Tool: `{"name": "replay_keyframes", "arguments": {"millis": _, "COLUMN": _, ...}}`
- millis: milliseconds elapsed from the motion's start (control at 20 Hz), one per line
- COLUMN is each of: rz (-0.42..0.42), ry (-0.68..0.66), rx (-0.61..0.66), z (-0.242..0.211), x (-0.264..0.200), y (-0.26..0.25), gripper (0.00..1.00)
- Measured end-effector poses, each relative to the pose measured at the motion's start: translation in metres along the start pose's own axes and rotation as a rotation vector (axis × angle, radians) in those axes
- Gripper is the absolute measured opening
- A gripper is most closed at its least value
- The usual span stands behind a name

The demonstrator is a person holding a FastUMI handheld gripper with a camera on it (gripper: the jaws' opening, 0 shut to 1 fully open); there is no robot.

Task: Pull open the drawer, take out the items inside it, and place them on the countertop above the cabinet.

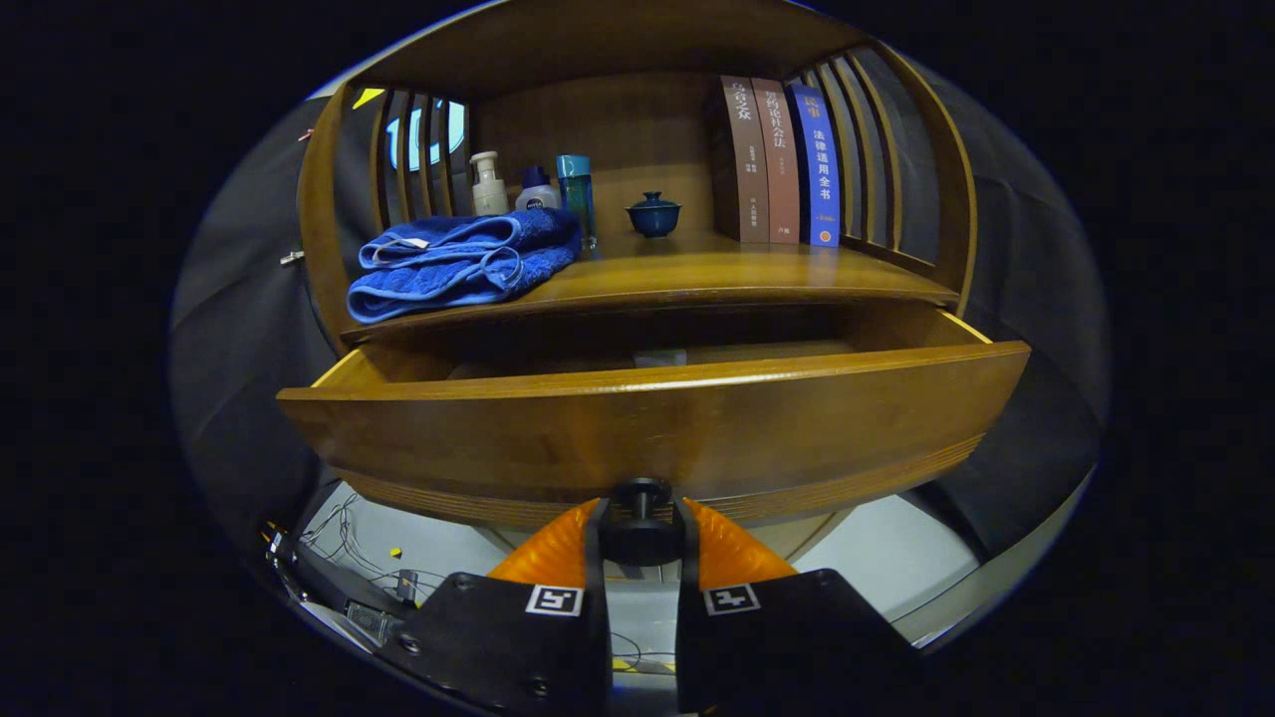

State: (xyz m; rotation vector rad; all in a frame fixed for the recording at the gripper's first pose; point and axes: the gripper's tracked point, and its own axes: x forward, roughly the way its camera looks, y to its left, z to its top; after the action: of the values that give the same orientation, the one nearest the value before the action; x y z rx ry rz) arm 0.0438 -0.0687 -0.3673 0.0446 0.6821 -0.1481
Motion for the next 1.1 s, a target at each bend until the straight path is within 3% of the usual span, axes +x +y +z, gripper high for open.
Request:
{"name": "replay_keyframes", "arguments": {"millis": 450, "rz": 0.015, "ry": 0.04, "rx": 0.0, "z": -0.041, "x": -0.058, "y": 0.0, "gripper": 0.29}}
{"name": "replay_keyframes", "arguments": {"millis": 1000, "rz": 0.021, "ry": 0.074, "rx": 0.009, "z": -0.058, "x": -0.079, "y": 0.003, "gripper": 0.29}}
{"name": "replay_keyframes", "arguments": {"millis": 1050, "rz": 0.019, "ry": 0.077, "rx": 0.002, "z": -0.06, "x": -0.079, "y": 0.004, "gripper": 0.3}}
{"name": "replay_keyframes", "arguments": {"millis": 1100, "rz": 0.012, "ry": 0.09, "rx": 0.001, "z": -0.062, "x": -0.079, "y": 0.002, "gripper": 0.37}}
